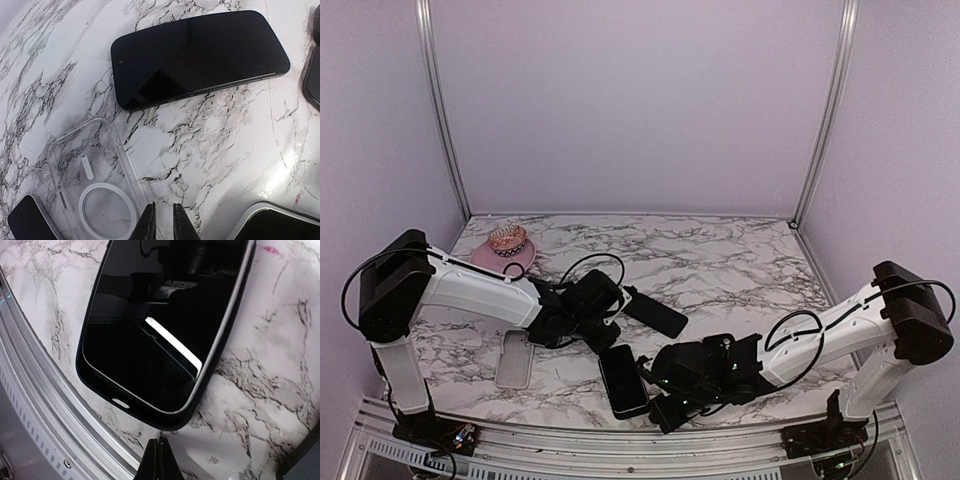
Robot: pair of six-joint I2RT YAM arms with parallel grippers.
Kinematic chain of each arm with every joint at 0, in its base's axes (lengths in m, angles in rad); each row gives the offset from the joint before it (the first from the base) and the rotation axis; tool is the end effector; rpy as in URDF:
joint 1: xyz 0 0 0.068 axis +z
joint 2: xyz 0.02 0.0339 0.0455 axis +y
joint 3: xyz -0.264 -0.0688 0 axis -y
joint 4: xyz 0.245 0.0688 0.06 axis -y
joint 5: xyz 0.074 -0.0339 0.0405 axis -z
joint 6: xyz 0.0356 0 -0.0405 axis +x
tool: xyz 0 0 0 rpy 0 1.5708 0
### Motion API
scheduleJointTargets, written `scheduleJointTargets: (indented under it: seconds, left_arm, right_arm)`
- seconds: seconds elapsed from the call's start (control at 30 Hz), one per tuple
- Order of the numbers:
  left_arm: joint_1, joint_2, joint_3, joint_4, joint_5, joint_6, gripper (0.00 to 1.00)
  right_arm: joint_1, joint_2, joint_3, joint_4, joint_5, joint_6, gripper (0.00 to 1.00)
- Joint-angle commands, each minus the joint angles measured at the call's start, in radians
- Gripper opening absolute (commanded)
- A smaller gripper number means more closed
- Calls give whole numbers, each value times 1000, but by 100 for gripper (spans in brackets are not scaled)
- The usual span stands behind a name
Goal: Put the phone into the phone case
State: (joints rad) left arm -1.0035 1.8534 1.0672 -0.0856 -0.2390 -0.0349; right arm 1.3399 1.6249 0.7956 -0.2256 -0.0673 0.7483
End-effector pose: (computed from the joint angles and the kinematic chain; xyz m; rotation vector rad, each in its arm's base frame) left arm 0.2108 -0.3151 0.1529 1.0311 2.1869 -0.1850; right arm 0.0659 0.2907 0.1417 -0.8570 2.7251 0.6998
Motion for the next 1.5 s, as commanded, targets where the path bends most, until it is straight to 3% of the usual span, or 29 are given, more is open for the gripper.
scheduleJointTargets:
  seconds: [0.0, 0.53, 0.67, 0.8, 0.93, 1.03, 1.13, 1.23, 1.33, 1.47]
  left_arm:
    - [-6, 14, 31, -65, 34, 30, 14]
    - [-72, 23, -33, -167, 303, -38, 13]
    - [-88, 29, -44, -166, 323, -63, 12]
    - [-76, -6, -30, -167, 249, -62, 12]
    - [-3, -104, 28, -191, 115, -58, 18]
    - [15, -177, 45, -200, 19, -32, 30]
    - [15, -229, 38, -215, 37, -43, 39]
    - [14, -275, -9, -229, 62, -98, 43]
    - [11, -341, -98, -226, 54, -176, 40]
    - [-13, -396, -204, -211, 59, -240, 32]
  right_arm:
    - [2, 48, 33, 62, 23, -22, 0]
    - [-4, 79, 90, 31, 177, -17, 0]
    - [-19, 53, 64, 75, 179, -15, 0]
    - [-25, 39, 47, 97, 130, -24, 0]
    - [-26, -5, 31, 52, 20, -43, 16]
    - [-25, -63, 11, -28, -69, -58, 32]
    - [-32, -133, 0, -109, -154, -98, 49]
    - [-95, -174, 30, -184, -165, -161, 61]
    - [-193, -158, 51, -154, -124, -187, 60]
    - [-216, -64, 104, -56, -109, -233, 40]
